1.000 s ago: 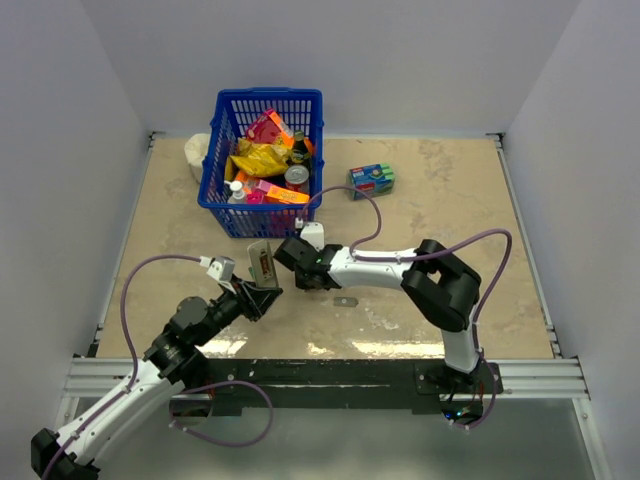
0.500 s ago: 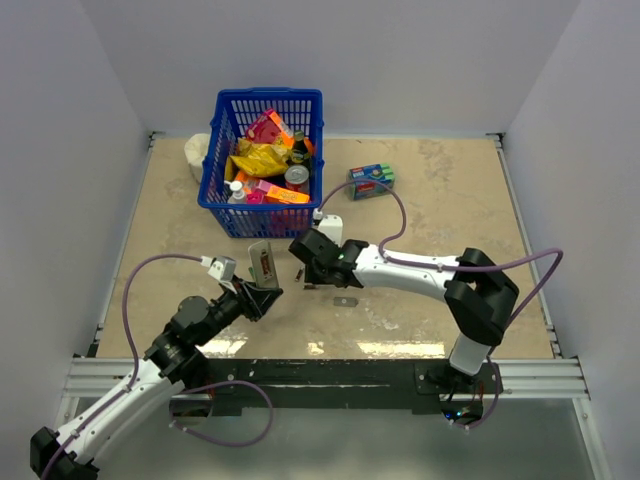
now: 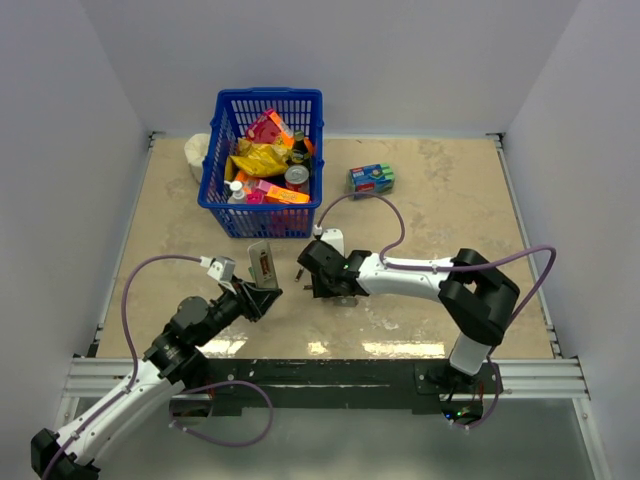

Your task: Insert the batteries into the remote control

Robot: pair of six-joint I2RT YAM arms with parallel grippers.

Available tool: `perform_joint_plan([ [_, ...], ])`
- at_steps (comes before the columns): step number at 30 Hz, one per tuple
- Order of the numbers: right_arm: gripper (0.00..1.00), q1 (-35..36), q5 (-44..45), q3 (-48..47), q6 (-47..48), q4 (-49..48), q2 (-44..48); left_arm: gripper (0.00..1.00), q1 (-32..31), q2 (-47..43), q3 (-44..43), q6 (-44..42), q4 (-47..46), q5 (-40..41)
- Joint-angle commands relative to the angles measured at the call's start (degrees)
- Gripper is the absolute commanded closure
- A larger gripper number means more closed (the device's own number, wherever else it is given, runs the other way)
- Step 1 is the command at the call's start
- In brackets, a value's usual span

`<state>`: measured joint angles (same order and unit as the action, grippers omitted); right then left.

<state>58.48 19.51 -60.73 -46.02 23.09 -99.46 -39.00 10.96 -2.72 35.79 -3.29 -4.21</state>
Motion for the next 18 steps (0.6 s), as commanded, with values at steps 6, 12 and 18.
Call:
perform_joint_plan([
  [6,0.57,-0.3,2.7,-0.8,3.0,-1.1,0.1,1.00,0.2,-0.9,-2.5,-0.7,-0.9,0.3],
  [12,0.58,-0.3,1.8,-0.4,3.0,-3.5,-2.4,1.00,0.2,-0.9,-2.6,-0.9,-0.8,0.4],
  [18,0.58,-0.3,3.5,-1.6,3.5,-4.4,-5.4,1.00,0.2,-1.5,-2.6,-0.9,-0.2,1.0],
])
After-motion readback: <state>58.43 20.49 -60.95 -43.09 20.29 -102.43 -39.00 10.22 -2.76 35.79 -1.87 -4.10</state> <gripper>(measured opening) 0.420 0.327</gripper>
